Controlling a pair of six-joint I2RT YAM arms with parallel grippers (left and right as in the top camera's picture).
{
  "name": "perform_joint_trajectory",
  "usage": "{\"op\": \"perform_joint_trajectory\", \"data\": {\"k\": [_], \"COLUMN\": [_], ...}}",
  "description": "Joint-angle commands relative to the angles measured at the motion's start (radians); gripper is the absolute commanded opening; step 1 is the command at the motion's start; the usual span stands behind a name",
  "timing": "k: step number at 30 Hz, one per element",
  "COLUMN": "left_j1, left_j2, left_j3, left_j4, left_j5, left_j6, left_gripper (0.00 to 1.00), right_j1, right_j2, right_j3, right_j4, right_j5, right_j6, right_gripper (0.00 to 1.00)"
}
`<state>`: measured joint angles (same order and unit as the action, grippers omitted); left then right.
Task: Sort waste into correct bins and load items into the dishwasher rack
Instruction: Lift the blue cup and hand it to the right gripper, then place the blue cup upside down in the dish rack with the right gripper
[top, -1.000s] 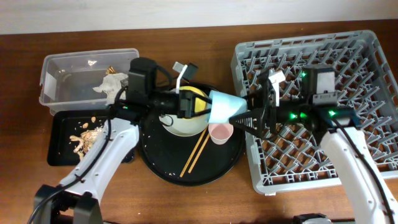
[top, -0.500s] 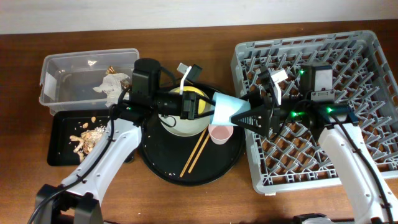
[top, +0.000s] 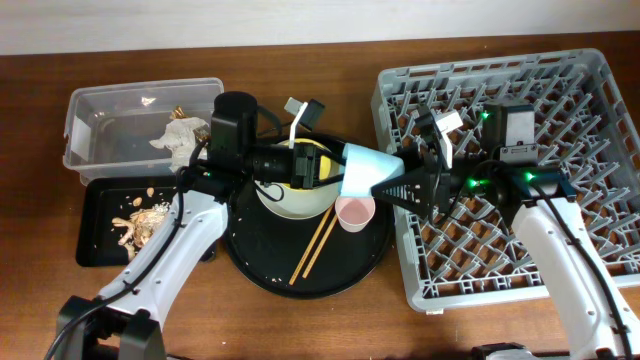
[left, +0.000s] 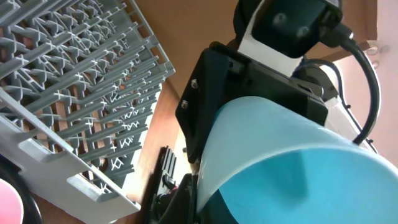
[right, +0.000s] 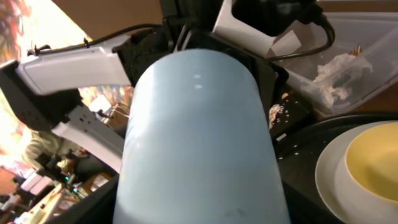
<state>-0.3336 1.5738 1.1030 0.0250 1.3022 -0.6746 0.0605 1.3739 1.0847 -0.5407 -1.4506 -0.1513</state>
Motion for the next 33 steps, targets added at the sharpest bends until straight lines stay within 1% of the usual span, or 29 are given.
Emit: {"op": "perform_joint_trajectory", "data": {"k": [1, 2, 3, 4, 5, 6, 7, 8, 9, 10, 13, 15, 16, 17, 19, 21, 23, 27, 31, 33], "left_j1": [0.001, 0.001, 0.001, 0.008, 0.015, 0.030, 0.061, 0.082, 0.127, 0.169, 0.288, 0.363, 0.386, 0.411, 0.455, 0.462, 0.462, 0.461, 0.461, 0.461], "left_j2": [0.004, 0.004, 0.004, 0.004, 0.004, 0.004, 0.003, 0.002, -0.002, -0.010, -0.069, -0.131, -0.154, -0.181, -0.242, -0.267, -0.268, -0.268, -0.268, -0.268], "left_j3": [0.009, 0.009, 0.009, 0.009, 0.009, 0.009, 0.009, 0.009, 0.009, 0.009, 0.009, 0.009, 0.009, 0.009, 0.009, 0.009, 0.009, 0.009, 0.009, 0.009], "left_j4": [-0.003, -0.003, -0.003, -0.028, -0.053, -0.109, -0.216, -0.293, -0.417, -0.503, -0.673, -0.782, -0.819, -0.860, -0.934, -0.943, -0.943, -0.943, -0.943, -0.943], "left_j5": [-0.016, -0.016, -0.019, -0.020, -0.027, -0.049, -0.112, -0.168, -0.272, -0.339, -0.480, -0.609, -0.665, -0.735, -0.884, -0.922, -0.922, -0.922, -0.922, -0.922], "left_j6": [-0.007, -0.006, -0.005, 0.061, 0.077, 0.122, 0.214, 0.269, 0.369, 0.431, 0.537, 0.573, 0.573, 0.573, 0.572, 0.572, 0.572, 0.571, 0.571, 0.571], "left_gripper": [0.01, 0.06, 0.15, 0.36, 0.38, 0.40, 0.42, 0.43, 0.44, 0.45, 0.45, 0.45, 0.45, 0.45, 0.45, 0.45, 0.45, 0.45, 0.45, 0.45], "right_j1": [0.005, 0.005, 0.005, 0.005, 0.005, 0.005, 0.005, 0.005, 0.005, 0.003, -0.032, -0.093, -0.122, -0.170, -0.273, -0.343, -0.395, -0.414, -0.412, -0.399], "right_j2": [0.003, 0.003, 0.003, 0.003, 0.003, 0.003, 0.003, 0.003, 0.001, -0.006, -0.044, -0.059, -0.059, -0.059, -0.058, -0.058, -0.055, 0.029, 0.187, 0.238], "right_j3": [0.016, 0.016, 0.016, 0.016, 0.016, 0.016, 0.016, 0.016, 0.016, 0.016, 0.061, 0.153, 0.193, 0.254, 0.360, 0.408, 0.412, 0.412, 0.411, 0.410], "right_j4": [0.007, 0.007, 0.007, -0.001, -0.009, -0.028, -0.056, -0.093, -0.134, -0.173, -0.330, -0.492, -0.554, -0.637, -0.771, -0.824, -0.836, -0.878, -0.943, -0.945], "right_j5": [-0.038, -0.038, -0.029, 0.014, 0.041, 0.095, 0.181, 0.269, 0.373, 0.464, 0.661, 0.814, 0.872, 0.969, 1.111, 1.189, 1.297, 1.305, 1.267, 1.268], "right_j6": [-0.005, -0.006, -0.006, -0.005, -0.005, -0.005, -0.005, -0.005, -0.005, -0.005, -0.005, -0.005, 0.010, 0.054, 0.109, 0.119, 0.176, 0.186, 0.186, 0.185], "right_gripper": [0.55, 0.52, 0.49, 0.45, 0.45, 0.45, 0.44, 0.43, 0.43, 0.43, 0.41, 0.29, 0.28, 0.25, 0.16, 0.13, 0.07, 0.06, 0.06, 0.06]}}
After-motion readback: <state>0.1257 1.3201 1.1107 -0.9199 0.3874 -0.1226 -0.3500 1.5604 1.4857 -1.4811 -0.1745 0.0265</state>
